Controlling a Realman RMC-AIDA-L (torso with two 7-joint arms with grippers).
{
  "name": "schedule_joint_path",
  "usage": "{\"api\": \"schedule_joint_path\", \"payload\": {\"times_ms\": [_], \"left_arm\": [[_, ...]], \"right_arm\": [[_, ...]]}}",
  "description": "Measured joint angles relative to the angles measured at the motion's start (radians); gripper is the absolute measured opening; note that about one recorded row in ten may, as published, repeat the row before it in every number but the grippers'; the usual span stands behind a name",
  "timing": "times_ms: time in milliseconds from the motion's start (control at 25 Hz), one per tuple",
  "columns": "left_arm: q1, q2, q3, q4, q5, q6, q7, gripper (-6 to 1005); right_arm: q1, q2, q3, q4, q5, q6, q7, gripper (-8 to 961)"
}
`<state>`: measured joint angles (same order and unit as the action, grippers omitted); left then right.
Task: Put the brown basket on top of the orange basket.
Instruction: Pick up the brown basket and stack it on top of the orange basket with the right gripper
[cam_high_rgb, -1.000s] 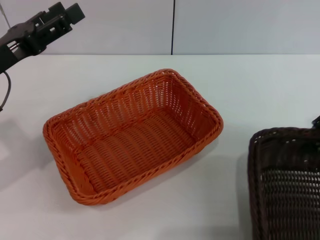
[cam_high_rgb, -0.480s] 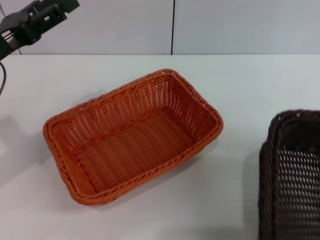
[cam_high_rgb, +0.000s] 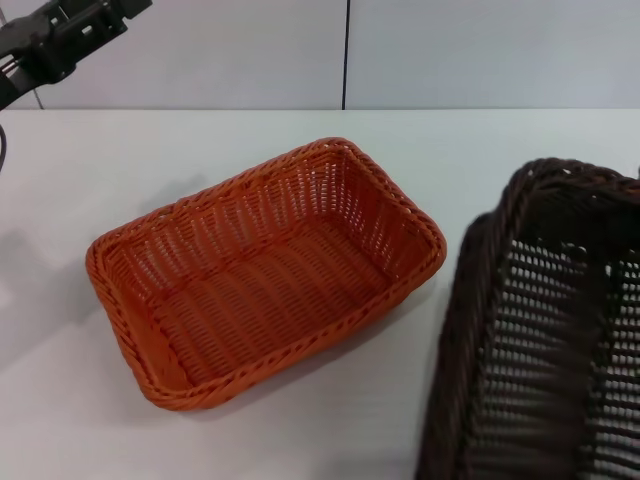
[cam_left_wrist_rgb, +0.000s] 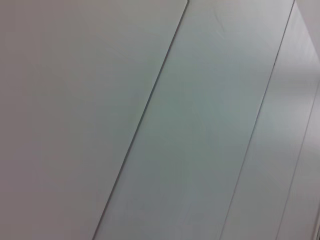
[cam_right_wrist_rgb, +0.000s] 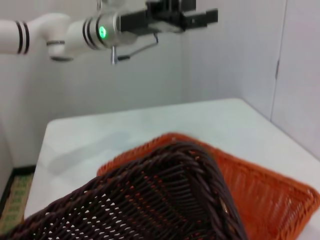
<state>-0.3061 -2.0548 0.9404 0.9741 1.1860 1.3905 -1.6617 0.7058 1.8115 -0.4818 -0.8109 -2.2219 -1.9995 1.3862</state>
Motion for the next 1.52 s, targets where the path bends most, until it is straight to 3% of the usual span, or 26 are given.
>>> {"api": "schedule_joint_path", "payload": {"times_ms": [160, 200, 600, 1120, 1320, 1520], "left_arm": [[-0.001, 0.0, -0.008, -0.009, 0.0, 0.0, 0.018, 828], [-0.001, 0.0, -0.015, -0.015, 0.0, 0.0, 0.028, 828], [-0.001, 0.003, -0.029, -0.023, -0.005, 0.0, 0.037, 827], [-0.015, 0.002, -0.029, -0.051, -0.005, -0.009, 0.064, 827], [-0.03, 0.002, -0.031, -0.077, -0.001, -0.011, 0.073, 827], [-0.047, 0.003, -0.032, -0.107, 0.001, -0.012, 0.092, 827]], "right_arm": [[-0.005, 0.024, 0.002, 0.006, 0.06, 0.013, 0.018, 168], [-0.005, 0.044, 0.009, 0.005, 0.076, 0.015, 0.022, 168], [-0.006, 0.081, 0.004, 0.013, 0.205, 0.014, 0.037, 167], [0.006, 0.172, 0.002, 0.032, 0.347, 0.109, 0.047, 167], [0.001, 0.192, 0.005, 0.07, 0.393, 0.171, 0.013, 167], [-0.008, 0.196, 0.003, 0.164, 0.466, 0.219, -0.049, 166]]}}
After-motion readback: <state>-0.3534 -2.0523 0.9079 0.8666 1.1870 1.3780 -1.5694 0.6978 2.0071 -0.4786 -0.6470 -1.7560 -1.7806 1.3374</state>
